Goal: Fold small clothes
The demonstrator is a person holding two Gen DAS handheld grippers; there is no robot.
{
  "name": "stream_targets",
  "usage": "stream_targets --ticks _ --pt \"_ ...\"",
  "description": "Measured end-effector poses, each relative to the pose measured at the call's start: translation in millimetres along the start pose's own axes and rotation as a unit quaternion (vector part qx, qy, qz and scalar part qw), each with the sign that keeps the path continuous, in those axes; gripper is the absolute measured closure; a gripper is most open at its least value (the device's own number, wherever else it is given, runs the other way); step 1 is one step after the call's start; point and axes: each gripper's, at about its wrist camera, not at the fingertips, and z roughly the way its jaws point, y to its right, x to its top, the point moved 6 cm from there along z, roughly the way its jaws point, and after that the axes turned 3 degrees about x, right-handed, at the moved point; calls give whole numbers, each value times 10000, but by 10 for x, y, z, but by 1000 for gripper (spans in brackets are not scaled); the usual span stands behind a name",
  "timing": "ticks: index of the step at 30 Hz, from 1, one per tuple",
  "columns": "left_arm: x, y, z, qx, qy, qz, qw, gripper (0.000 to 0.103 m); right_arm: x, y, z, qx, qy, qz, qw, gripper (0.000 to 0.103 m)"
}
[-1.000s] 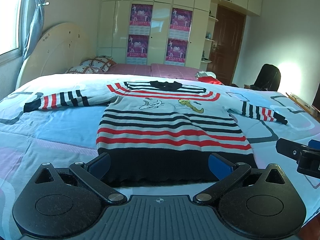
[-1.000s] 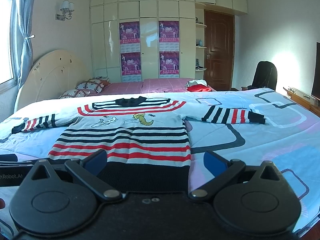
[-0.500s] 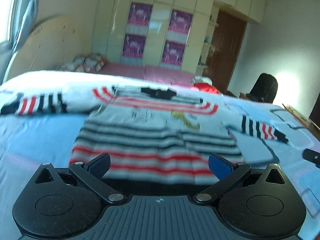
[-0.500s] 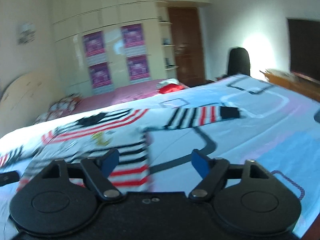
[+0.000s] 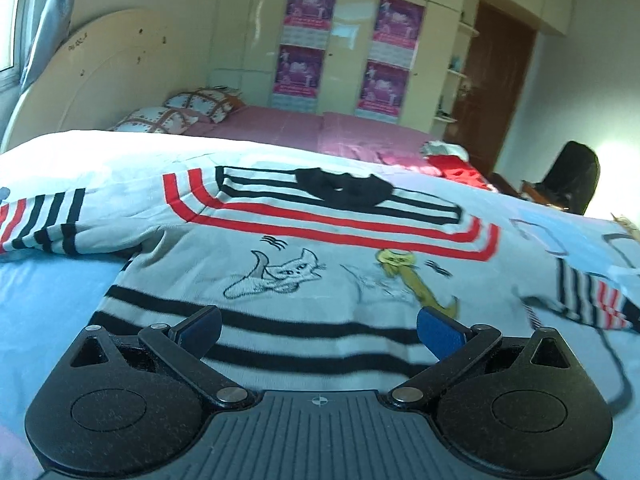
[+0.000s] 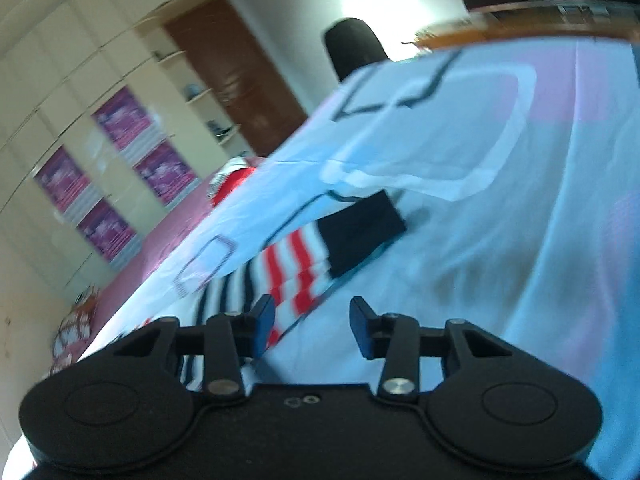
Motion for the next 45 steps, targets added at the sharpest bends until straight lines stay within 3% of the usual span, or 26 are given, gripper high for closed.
stream_targets --ticks 7,8,10,14,19,23,27,31,33,35,36,38,40,42,43,44,45 --pt "-11 -74 358 428 -238 -145 9987 0 41 266 659 266 -95 860 9959 62" --pt "-9 -122 379 459 -261 -178 9984 0 39 283 705 280 -84 931 9952 64" --pt "-10 -220 404 550 -296 -239 9978 0 49 294 786 221 -57 957 9951 94" --pt "38 -445 451 679 -306 -382 9965 0 81 172 810 25 -45 568 9984 95" --pt "166 -699 525 752 -222 -317 9964 0 127 -589 648 349 149 -606 9974 95" --pt "247 -946 604 746 -228 -448 9959 0 -111 -1598 470 1084 104 -1611 9809 95" --pt "274 -1185 644 744 -311 -467 9957 0 -737 -2559 412 1909 -324 -2219 9557 95" --pt "244 -1391 633 758 -409 -484 9951 0 -1496 -3142 509 2289 -994 -2633 9319 95" --pt "239 -1442 619 716 -411 -497 9954 0 -1954 -3320 576 2495 -1479 -2833 9141 94" --pt "244 -1445 611 691 -402 -462 9957 0 -2296 -3441 650 2540 -2044 -3061 8944 80" --pt "250 -1432 606 634 -381 -454 9962 0 -2404 -3479 630 2451 -2080 -3264 8889 78" --pt "267 -1382 610 486 -371 -479 9970 0 -2407 -3552 403 2540 -1676 -3441 8882 62" --pt "275 -1268 671 221 -456 -558 9972 0 -2270 -3510 210 2689 -1460 -3273 8940 64" --pt "295 -1088 750 -120 -503 -675 9964 1 -2075 -3402 88 2581 -1311 -3098 9057 63" --pt "314 -960 793 -354 -510 -731 9954 4 -1924 -3234 179 2496 -1242 -3059 9103 63" --pt "329 -820 850 -616 -565 -805 9933 31 -1824 -3158 137 2369 -1165 -2990 9170 63" --pt "334 -696 919 -858 -682 -855 9903 47 -1782 -3074 100 2272 -1105 -2926 9222 63"
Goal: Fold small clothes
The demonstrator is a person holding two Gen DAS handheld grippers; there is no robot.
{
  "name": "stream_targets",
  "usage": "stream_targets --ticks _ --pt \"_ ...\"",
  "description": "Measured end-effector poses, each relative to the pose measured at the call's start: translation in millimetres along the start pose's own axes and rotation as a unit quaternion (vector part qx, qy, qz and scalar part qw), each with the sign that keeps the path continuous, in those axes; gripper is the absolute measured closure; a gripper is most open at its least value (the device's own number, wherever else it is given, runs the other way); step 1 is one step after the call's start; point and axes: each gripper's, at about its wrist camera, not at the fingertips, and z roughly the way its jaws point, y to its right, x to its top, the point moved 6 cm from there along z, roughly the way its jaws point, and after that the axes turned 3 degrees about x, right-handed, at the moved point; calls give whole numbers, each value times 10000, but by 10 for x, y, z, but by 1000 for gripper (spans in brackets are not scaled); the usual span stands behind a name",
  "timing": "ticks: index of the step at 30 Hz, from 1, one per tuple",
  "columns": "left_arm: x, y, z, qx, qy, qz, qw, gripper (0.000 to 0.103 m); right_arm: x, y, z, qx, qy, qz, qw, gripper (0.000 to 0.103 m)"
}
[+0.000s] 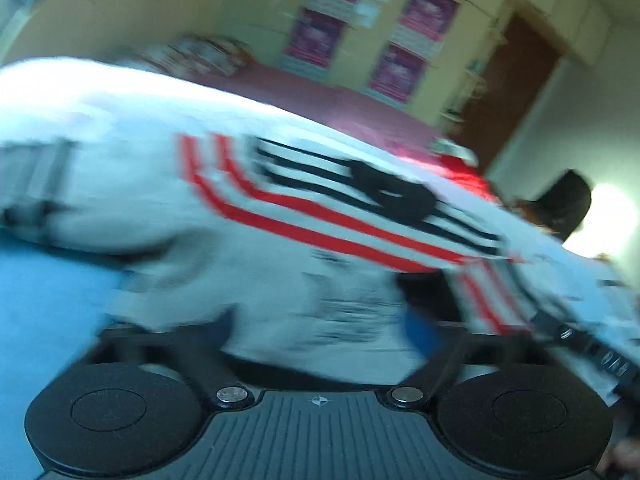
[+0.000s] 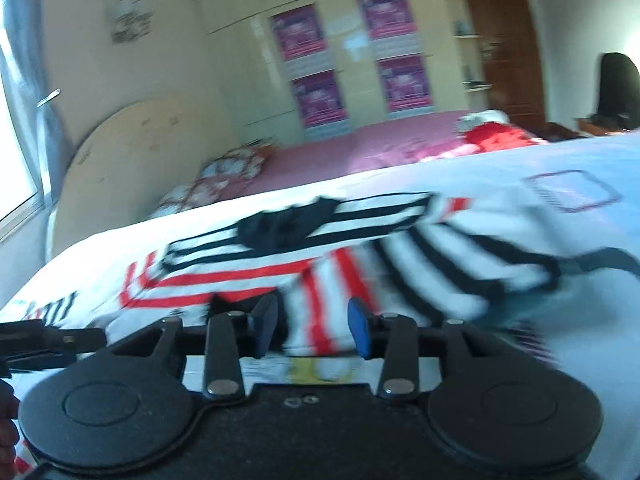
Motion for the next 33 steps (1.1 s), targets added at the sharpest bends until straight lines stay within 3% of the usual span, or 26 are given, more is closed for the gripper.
stream_targets --ticks 5,9,10,11,13,16,20,23,27,29,31,33 --pt "-4 455 483 -903 -477 -652 9926 47 -124 437 -222 -361 103 306 9988 63" --pt "9 587 927 -692 -780 -785 9914 48 -191 644 -357 -583 117 462 9972 62" --pt "40 619 982 -665 -690 -725 9928 57 -207 685 -385 -617 116 507 9967 62" --pt "67 654 1018 -590 -680 -611 9941 99 -220 716 -400 -655 114 545 9963 62" --pt "188 686 998 -650 -460 -641 9948 98 -228 773 -477 -704 113 584 9957 62" --pt "470 812 712 -599 349 -102 9975 98 -219 819 -509 -723 143 594 9955 62" --pt "698 762 389 -478 951 319 9938 98 -190 838 -490 -655 183 606 9958 62" --pt "609 477 353 -138 964 368 9946 98 -186 833 -427 -602 181 615 9961 62" --pt "349 187 567 170 505 120 9985 98 -210 880 -308 -582 72 612 9964 62" --pt "269 144 665 211 379 67 9990 98 -174 936 -223 -622 32 646 9960 68" --pt "263 179 665 207 473 107 9986 98 -92 990 -132 -683 49 656 9955 83" --pt "279 171 634 214 656 80 9976 98 -22 1042 -25 -701 55 665 9953 84"
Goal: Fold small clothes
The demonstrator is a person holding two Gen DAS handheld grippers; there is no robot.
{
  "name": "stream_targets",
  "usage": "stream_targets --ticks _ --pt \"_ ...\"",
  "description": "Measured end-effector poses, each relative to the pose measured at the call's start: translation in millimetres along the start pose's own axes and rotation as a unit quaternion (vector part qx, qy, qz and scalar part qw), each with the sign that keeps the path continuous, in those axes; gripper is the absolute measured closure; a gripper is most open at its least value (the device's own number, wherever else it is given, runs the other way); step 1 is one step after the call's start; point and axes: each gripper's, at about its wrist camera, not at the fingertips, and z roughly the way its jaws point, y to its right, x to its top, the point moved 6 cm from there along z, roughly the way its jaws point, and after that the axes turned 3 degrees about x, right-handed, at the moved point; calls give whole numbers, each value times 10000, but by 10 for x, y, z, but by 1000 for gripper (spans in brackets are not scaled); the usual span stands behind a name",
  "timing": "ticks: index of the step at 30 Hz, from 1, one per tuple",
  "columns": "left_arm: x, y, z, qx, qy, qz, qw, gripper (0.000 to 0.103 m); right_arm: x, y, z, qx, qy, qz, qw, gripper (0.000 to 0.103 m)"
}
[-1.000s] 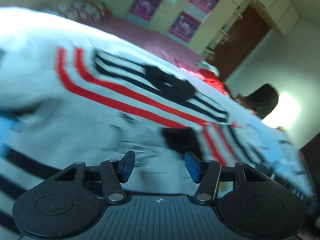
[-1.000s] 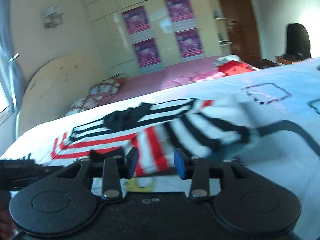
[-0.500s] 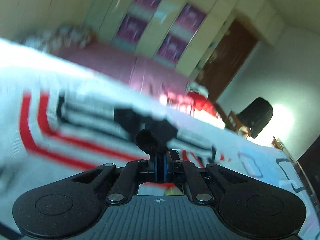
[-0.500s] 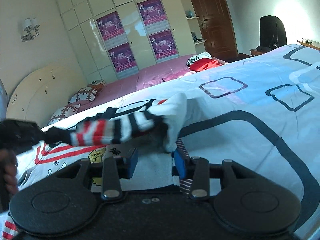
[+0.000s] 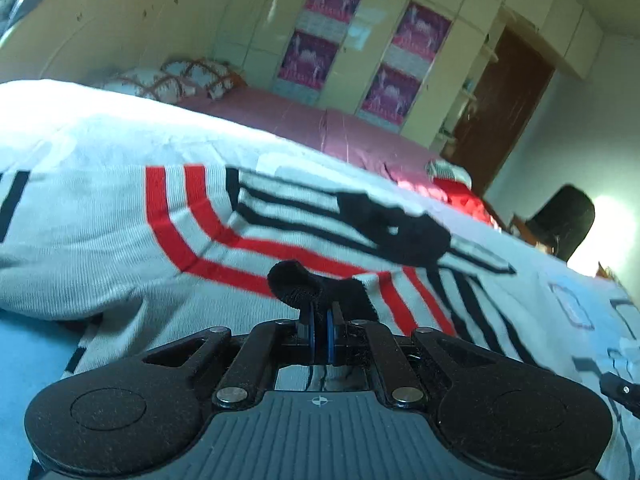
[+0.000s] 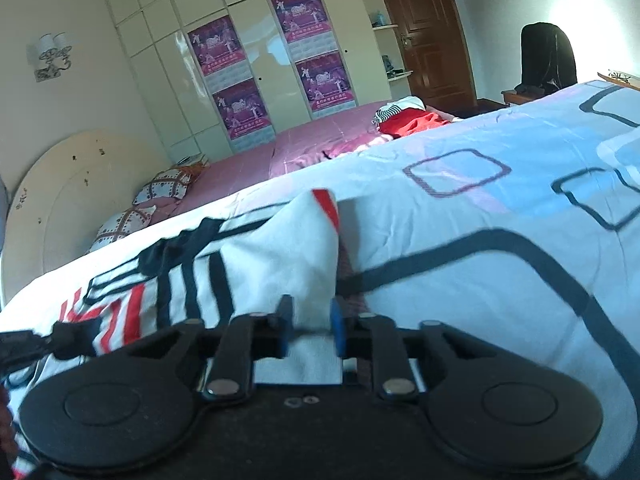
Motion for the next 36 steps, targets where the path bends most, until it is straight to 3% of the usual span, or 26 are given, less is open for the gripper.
stream_targets --ticks 2,4,8,11,12,14,17,20,22,23,24,26,31,32,33,35,36 --pt "-28 -29 -16 84 44 16 10000 98 31 21 186 -80 -140 -85 9998 86" --pt "-142 -135 29 281 -176 75 9994 98 -126 78 470 -178 -748 -283 9966 91" --pt "-189 -204 -12 297 -165 27 9994 98 -85 73 431 -180 -632 -556 9963 89" --pt "-188 -210 -40 306 -46 7 9995 98 30 -19 250 41 -188 -660 9976 89" --pt "-198 -222 -41 312 -5 -29 9995 98 5 -53 277 186 -262 -707 9970 89" --pt "-217 -234 -39 377 36 -60 9993 98 -171 -75 481 218 -885 -946 9913 93" --pt "-232 -263 -66 412 33 -111 9991 98 -162 -97 481 291 -858 -1085 9900 93" --pt "-208 -263 -42 340 -72 -50 9994 98 90 35 387 521 -375 -654 9958 79" --pt "-167 -286 -65 277 -31 -138 9995 97 283 192 432 576 -232 -293 9976 77" --pt "-152 -301 -76 308 27 -146 9994 85 366 281 501 620 -226 -92 9978 77" --pt "-142 -317 -80 415 85 -130 9990 56 434 354 574 632 -194 67 9978 77" --pt "-104 -350 -71 562 250 -179 9980 32 550 481 756 669 -147 290 9972 77" --pt "-51 -276 149 533 31 -63 9986 34 657 665 1195 867 -308 665 9935 71" --pt "-46 -241 179 564 25 44 9984 51 660 675 1270 948 -375 748 9920 69" --pt "-43 -212 214 612 -12 143 9980 77 661 670 1354 1037 -481 841 9899 68" --pt "-24 -186 241 414 -29 53 9991 95 640 595 1453 1155 -650 811 9879 85" --pt "-12 -183 204 436 93 7 9990 96 631 550 1461 1190 -710 657 9882 92"
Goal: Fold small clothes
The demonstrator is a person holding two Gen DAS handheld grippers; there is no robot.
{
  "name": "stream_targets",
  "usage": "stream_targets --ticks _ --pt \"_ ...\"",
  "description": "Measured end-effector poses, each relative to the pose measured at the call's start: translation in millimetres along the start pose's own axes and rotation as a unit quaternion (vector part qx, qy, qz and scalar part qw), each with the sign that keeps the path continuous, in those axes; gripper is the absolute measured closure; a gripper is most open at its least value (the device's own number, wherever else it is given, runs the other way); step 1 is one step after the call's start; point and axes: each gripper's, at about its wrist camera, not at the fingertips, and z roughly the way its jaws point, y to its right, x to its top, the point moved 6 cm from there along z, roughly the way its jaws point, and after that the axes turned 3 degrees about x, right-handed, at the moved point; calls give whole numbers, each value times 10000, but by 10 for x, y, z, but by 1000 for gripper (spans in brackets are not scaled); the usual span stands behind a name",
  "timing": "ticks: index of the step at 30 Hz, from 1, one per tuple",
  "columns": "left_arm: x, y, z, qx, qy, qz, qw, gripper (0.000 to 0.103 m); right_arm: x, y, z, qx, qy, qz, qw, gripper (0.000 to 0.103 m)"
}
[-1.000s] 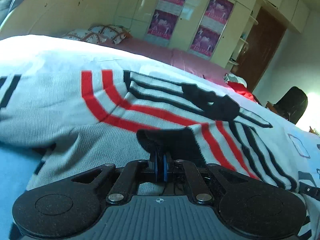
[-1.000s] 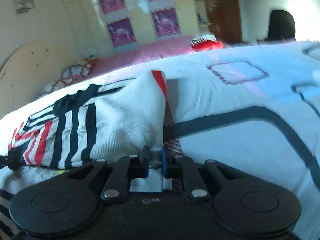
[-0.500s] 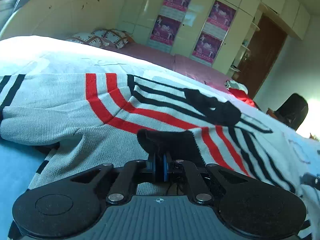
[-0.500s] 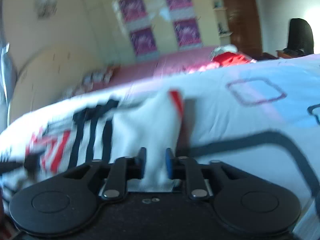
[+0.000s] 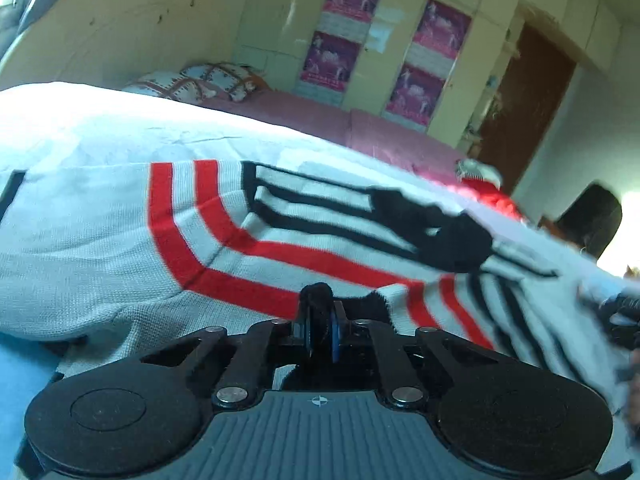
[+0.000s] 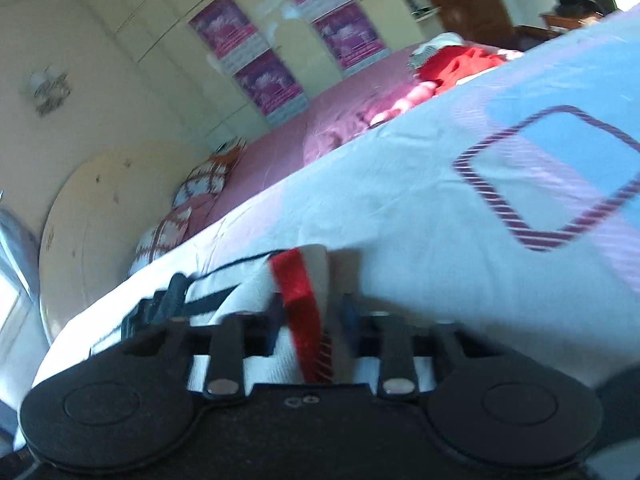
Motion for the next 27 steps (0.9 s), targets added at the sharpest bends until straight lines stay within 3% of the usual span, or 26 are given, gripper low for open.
stream_targets --ticks 3,6,8,9,11,13,17,18,19,21,22,25,27 --pt "10 -4 -168 214 464 2 9987 96 28 -175 -103 -246 244 -656 9972 94" --pt "-112 -48 -43 388 234 -19 9990 95 -51 -174 47 -569 61 -1056 9928 92" --pt "-67 -41 -70 386 214 -12 9990 90 13 -229 22 -717 19 -1167 9906 78" --pt "-35 -72 -134 497 307 -74 9983 79 50 -237 -34 -810 168 -1201 9893 73" --pt "51 -141 -360 853 804 -145 9930 75 120 -282 -168 -744 546 -1338 9867 80" --pt "137 -106 -459 731 991 -49 9924 75 186 -327 -169 -590 565 -1474 9857 94" --pt "172 307 -259 198 659 682 9953 74 180 -347 197 -705 92 -1753 9819 94" --pt "119 380 -99 195 292 865 9956 61 129 -318 313 -843 -134 -1799 9800 94" --pt "25 397 95 351 -189 1043 9937 55 113 -344 317 -840 -71 -1888 9784 94" --pt "-22 419 116 485 -69 1261 9908 54 104 -384 255 -956 -175 -2011 9747 93" --pt "-9 429 77 523 -121 1275 9904 54 99 -406 168 -994 -189 -1996 9746 87" --pt "28 431 -175 468 302 1194 9913 53 -104 -580 -180 -488 -122 -1995 9786 86" --pt "-108 403 -76 680 -114 1378 9881 53 -403 -710 -330 -150 -239 -2122 9768 84"
